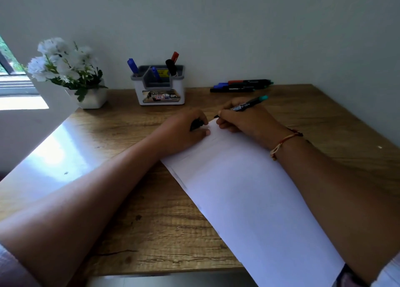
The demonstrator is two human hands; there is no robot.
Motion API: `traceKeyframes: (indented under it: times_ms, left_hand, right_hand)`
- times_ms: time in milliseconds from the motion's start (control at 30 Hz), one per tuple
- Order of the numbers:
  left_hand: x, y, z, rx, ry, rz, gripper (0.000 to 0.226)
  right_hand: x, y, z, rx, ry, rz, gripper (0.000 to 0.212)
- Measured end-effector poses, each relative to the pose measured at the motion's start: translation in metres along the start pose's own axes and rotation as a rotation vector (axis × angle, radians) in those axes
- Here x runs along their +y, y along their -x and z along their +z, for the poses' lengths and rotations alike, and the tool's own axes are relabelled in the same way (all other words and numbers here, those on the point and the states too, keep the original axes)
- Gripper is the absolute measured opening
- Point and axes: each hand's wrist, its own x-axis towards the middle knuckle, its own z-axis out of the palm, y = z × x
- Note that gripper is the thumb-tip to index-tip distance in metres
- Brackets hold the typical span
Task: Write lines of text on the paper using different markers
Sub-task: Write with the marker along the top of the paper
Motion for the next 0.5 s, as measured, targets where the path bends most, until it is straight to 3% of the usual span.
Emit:
traceKeyframes:
  times_ms: [233, 500]
  left_hand:
    - [-0.0018, -0.0019, 0.001, -0.005, 0.003, -0.023, 0.028]
    - [-0.0001, -0.0021, -0.0001, -0.033, 0.007, -0.024, 0.023]
  right_hand:
    - [-0.0025, -0.0007, 0.0007, 0.035, 0.161, -0.009, 0.021]
    - [-0.0058, -0.0002, 0.0029, 0.047, 0.243, -0.018, 0.022]
